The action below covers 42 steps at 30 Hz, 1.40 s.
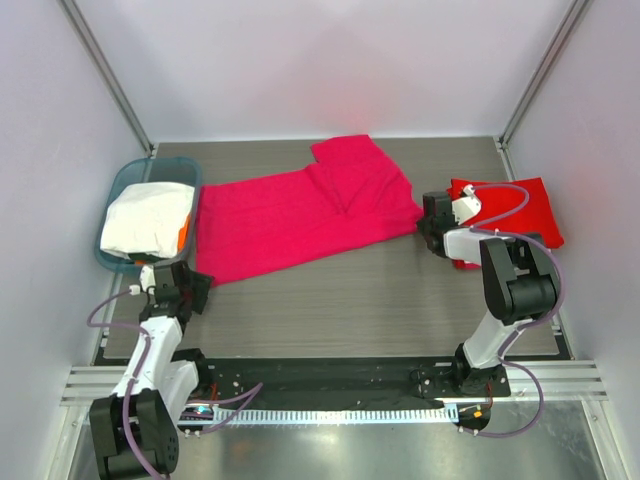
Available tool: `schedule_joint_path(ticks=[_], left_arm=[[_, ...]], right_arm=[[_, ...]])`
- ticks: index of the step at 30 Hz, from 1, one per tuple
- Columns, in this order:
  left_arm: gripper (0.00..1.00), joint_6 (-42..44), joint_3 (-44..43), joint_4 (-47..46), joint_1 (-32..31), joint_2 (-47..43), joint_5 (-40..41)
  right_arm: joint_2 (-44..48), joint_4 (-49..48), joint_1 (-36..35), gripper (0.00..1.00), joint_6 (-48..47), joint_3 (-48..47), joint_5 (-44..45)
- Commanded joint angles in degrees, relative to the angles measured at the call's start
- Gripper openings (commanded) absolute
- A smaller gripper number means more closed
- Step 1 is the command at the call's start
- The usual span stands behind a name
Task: Fold and stack the t-shirts
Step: Flatten the tshirt out
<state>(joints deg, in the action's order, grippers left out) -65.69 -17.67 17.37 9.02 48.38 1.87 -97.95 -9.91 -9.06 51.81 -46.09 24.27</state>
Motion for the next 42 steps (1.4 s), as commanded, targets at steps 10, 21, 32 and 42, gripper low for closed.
schedule_joint_path(ticks=[10, 21, 32, 42], left_arm=[[0.48, 0.04, 3.52, -8.13, 0.12, 0.13, 7.79], [0.10, -1.11, 3.27, -23.15, 0.12, 16.27, 8.24], [0.02, 2.23, -3.69, -20.27, 0.12, 23.61, 3.76], [0.00, 4.25, -3.95, -9.64, 2.93, 10.34, 3.32]], right_arm=[[5.49, -2.48, -3.85, 0.01, 1.27, 1.52, 5.52], [17.78, -0.29, -6.14, 0.01, 4.35, 10.22, 11.49], [37.54, 11.91, -6.15, 0.01, 7.95, 21.99, 14.49], [55.76, 28.44, -6.15, 0.62, 10.51, 26.49, 14.14]])
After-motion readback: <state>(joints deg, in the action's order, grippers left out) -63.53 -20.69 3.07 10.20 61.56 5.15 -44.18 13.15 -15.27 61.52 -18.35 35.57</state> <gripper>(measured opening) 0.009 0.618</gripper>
